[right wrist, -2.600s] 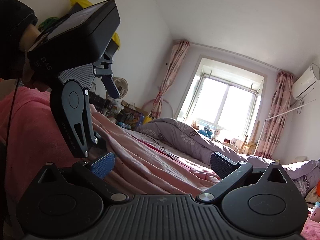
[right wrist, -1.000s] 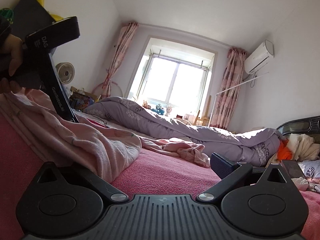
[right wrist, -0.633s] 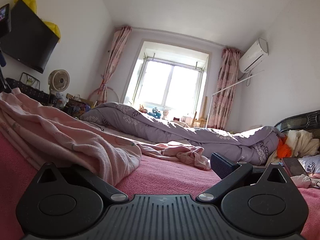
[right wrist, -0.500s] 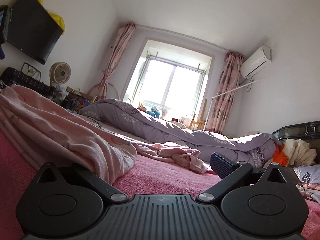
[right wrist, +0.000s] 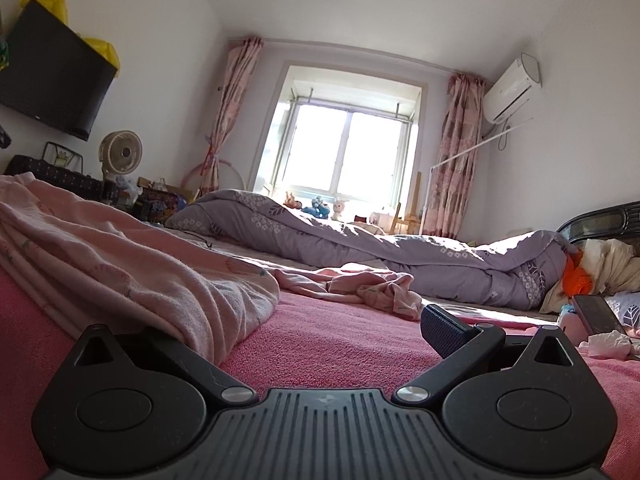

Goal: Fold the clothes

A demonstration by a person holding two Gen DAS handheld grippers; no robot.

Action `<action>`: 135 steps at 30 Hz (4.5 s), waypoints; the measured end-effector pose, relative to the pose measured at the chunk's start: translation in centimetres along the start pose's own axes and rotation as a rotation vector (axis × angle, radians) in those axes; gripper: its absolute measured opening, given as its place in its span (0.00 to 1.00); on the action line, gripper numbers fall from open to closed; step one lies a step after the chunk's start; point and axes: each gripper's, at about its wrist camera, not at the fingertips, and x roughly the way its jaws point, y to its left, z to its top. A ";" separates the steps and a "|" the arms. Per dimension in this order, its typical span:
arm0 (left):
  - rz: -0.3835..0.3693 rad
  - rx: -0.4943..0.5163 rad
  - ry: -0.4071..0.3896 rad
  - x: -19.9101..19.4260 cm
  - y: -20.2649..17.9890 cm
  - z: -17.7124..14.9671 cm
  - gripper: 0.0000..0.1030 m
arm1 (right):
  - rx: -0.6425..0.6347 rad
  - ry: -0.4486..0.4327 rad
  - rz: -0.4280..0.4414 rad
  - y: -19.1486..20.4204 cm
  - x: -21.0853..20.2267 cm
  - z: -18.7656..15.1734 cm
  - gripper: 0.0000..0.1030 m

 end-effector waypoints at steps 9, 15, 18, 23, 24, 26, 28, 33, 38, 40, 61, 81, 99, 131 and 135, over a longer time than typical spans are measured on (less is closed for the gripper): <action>-0.649 0.187 -0.194 -4.0 -15.7 9.4 0.91 | 0.005 -0.027 0.000 0.1 -0.8 -0.5 1.00; -0.575 0.324 -0.080 1.3 -21.7 8.6 0.95 | 0.006 -0.032 0.009 -0.1 -1.7 -1.0 1.00; -0.599 0.282 -0.017 2.4 -21.2 8.9 0.96 | 0.007 -0.036 0.011 -0.1 -2.8 -1.4 0.99; -0.591 0.287 -0.010 2.4 -21.2 9.2 0.98 | -0.022 -0.082 0.018 0.2 -4.4 -1.9 0.99; -0.593 0.281 -0.011 2.4 -21.1 9.2 0.98 | -0.019 -0.082 0.028 0.0 -4.7 -1.9 0.99; -0.594 0.267 -0.009 2.4 -20.9 9.1 0.98 | -0.028 -0.080 0.049 -0.1 -5.4 -1.6 0.99; -0.598 0.247 0.001 2.2 -20.6 9.3 0.98 | -0.034 -0.078 0.089 -0.4 -6.2 -1.3 1.00; -0.661 0.188 0.011 1.6 -18.6 9.7 0.97 | 0.100 -0.043 0.260 -2.2 -9.1 0.3 1.00; -0.631 0.126 0.005 1.3 -15.6 9.3 0.97 | 0.132 -0.170 0.147 -2.5 -5.6 4.5 1.00; -0.613 0.093 0.038 2.0 -14.8 8.7 0.97 | 0.118 -0.175 0.143 -1.6 -2.9 5.6 1.00; -0.421 -0.135 -0.050 -1.5 -7.1 2.0 1.00 | 0.057 0.009 0.194 -1.0 -6.8 4.5 1.00; -0.345 -0.424 -0.107 -2.7 -1.9 -2.6 0.99 | 0.070 0.171 0.399 -0.6 -0.9 9.1 1.00; -0.651 -0.318 -0.148 -4.1 -11.7 -3.7 0.94 | -0.164 0.567 0.361 3.0 21.7 8.3 0.98; -0.797 -0.173 -0.159 -8.2 -10.7 -2.0 0.96 | 0.065 0.609 0.489 -2.5 17.5 7.0 1.00; -0.783 -0.302 -0.183 -6.4 -9.3 1.0 0.97 | 0.187 0.663 0.552 -4.1 18.6 6.4 1.00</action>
